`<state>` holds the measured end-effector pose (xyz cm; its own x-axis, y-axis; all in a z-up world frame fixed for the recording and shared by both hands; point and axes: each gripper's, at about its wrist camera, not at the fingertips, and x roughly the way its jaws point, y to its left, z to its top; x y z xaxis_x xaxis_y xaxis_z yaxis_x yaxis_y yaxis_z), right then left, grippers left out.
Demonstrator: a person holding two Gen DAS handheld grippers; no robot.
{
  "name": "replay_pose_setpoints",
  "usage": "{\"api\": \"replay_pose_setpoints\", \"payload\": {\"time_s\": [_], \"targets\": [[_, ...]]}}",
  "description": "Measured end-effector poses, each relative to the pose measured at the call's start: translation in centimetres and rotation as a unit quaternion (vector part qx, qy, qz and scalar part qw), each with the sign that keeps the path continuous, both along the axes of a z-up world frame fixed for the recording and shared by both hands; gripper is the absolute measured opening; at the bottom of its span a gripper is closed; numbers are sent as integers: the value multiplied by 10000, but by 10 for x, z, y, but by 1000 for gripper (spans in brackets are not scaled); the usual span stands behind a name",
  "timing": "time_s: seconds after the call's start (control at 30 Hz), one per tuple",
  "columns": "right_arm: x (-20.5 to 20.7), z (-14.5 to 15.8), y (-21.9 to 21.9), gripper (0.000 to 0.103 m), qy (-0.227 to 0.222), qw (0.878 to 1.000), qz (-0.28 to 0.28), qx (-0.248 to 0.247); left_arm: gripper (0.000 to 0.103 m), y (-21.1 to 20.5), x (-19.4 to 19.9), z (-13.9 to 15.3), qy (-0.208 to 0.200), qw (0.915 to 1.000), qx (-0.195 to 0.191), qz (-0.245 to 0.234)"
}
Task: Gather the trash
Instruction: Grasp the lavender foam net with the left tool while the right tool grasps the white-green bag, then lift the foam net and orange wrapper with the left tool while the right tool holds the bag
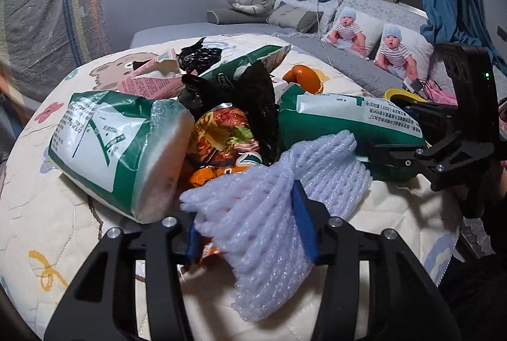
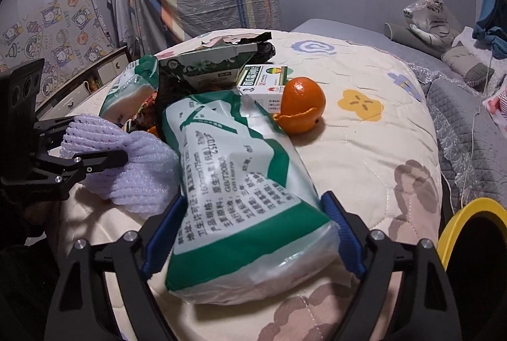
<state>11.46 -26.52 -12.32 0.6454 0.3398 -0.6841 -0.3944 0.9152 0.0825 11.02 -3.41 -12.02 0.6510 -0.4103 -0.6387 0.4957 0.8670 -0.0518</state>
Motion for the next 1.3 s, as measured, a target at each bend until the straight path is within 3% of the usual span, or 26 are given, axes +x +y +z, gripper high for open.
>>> {"api": "replay_pose_setpoints", "payload": {"time_s": [0.23,0.53,1.0,1.1,1.17,1.3], "targets": [[-14,8,-3,59,-255,9993,-206,157,40,12,-17,11,-108,9996,-241,24],[-46,35,-11,58,-711,9952,-417,531,40,38,-48,37,-307,9968,-724,173],[-65,53,-28,58,-967,9885,-947,668,39,54,-67,81,-857,9919,-911,242],[-64,50,-27,58,-931,9890,-961,629,40,54,-60,84,-741,9923,-979,145],[-64,47,-27,58,-853,9897,-946,652,42,47,-50,72,-549,9963,-639,194],[-62,45,-25,59,-812,9902,-951,630,48,44,-44,38,-122,9992,-346,149]]}}
